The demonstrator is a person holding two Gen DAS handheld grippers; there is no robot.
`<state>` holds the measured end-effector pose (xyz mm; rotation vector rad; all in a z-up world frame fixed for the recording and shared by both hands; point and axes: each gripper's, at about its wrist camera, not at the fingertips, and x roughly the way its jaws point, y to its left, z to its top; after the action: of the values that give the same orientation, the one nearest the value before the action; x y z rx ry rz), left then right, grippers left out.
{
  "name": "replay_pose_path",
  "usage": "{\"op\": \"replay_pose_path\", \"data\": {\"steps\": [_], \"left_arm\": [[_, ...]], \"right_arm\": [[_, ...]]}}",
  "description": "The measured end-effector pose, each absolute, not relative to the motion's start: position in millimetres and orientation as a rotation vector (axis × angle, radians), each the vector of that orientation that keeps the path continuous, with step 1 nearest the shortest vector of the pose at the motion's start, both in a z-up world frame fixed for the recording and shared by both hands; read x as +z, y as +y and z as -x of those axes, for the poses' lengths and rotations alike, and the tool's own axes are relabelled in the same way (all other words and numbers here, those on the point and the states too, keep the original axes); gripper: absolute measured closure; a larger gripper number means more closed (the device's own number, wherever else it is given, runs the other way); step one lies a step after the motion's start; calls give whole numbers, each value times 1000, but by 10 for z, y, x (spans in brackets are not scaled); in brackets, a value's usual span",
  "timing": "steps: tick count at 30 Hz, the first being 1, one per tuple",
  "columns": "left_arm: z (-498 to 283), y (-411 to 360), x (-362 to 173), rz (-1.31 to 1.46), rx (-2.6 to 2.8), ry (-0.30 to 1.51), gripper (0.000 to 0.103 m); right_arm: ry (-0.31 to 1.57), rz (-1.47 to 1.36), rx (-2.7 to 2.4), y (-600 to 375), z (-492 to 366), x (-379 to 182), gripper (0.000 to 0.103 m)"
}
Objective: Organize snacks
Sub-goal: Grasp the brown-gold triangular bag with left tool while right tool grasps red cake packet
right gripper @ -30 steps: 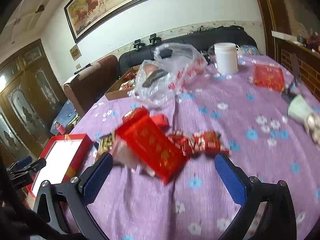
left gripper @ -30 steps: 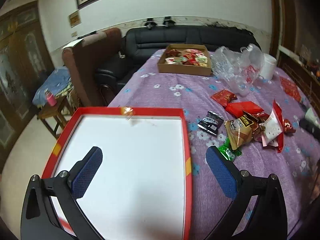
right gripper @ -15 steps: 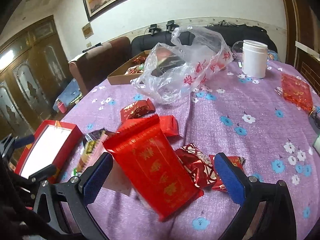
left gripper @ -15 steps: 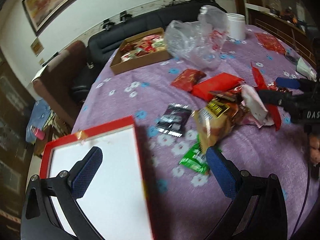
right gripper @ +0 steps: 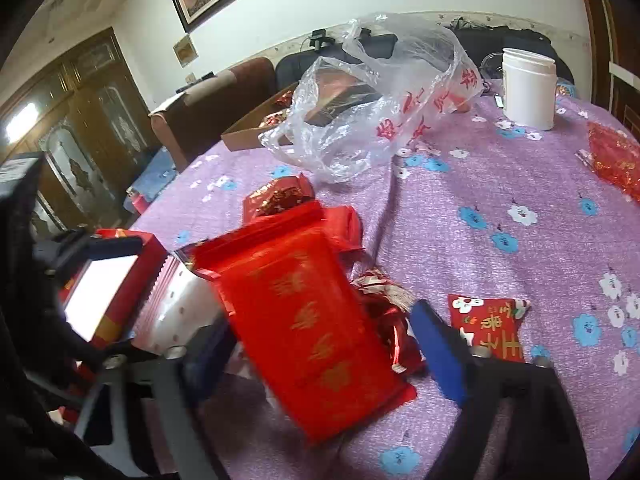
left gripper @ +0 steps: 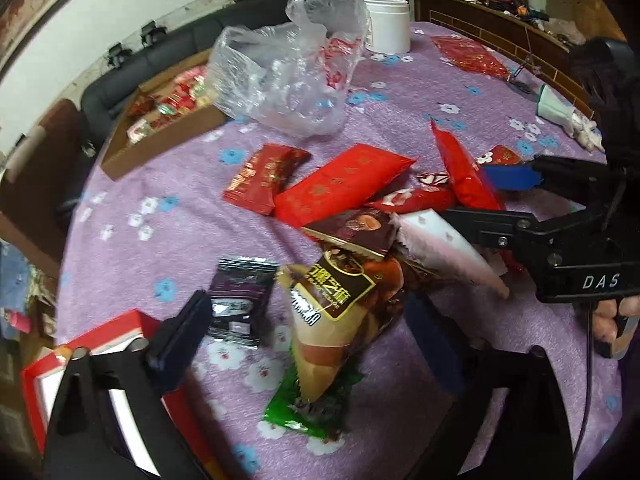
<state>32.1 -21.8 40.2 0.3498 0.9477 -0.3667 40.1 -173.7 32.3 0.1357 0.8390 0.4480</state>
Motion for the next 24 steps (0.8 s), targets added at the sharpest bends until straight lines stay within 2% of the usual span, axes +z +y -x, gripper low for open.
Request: {"op": "replay_pose_path", "data": {"steps": [1, 2, 3, 6, 7, 8, 24], "left_arm": [[-333, -209, 396, -314, -393, 962, 19], [-334, -208, 386, -293, -412, 973, 36], [-326, -213, 379, -277, -429, 982, 46], [-260, -231, 386, -290, -415, 957, 52], [-240, -231, 393, -295, -404, 949, 61], [-218, -226, 411, -296, -393, 940, 64], [260, -4, 519, -132, -427, 898, 69]], "right_arm": [[837, -133, 449, -1733, -394, 329, 36], [844, -132, 456, -1720, -394, 322, 40], [849, -137, 459, -1714, -394, 315, 43], [855, -158, 471, -1716, -403, 317, 45], [851, -170, 476, -1728, -397, 329, 45], [843, -192, 489, -1753, -386, 351, 47], [828, -338, 572, -1907, -383, 415, 49]]}}
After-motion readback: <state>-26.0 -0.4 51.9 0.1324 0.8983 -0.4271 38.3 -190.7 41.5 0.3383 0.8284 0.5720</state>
